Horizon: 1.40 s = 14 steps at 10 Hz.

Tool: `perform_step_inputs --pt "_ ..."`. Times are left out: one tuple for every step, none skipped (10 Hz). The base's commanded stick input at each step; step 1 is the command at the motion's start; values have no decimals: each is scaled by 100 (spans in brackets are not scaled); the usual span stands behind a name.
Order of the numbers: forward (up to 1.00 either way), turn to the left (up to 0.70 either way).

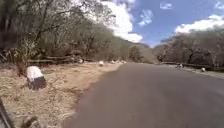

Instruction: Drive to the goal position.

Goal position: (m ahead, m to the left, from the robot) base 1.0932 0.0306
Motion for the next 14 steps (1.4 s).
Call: perform_step_inputs --pt "70 0" --pt "70 0" --pt "70 0" --pt "70 0" --pt "70 0" --pt "70 0" --pt "70 0" --pt "70 0" --pt "70 0" --pt "70 0" --pt "70 0" --pt "67 0" --pt "56 0" --pt "44 0"
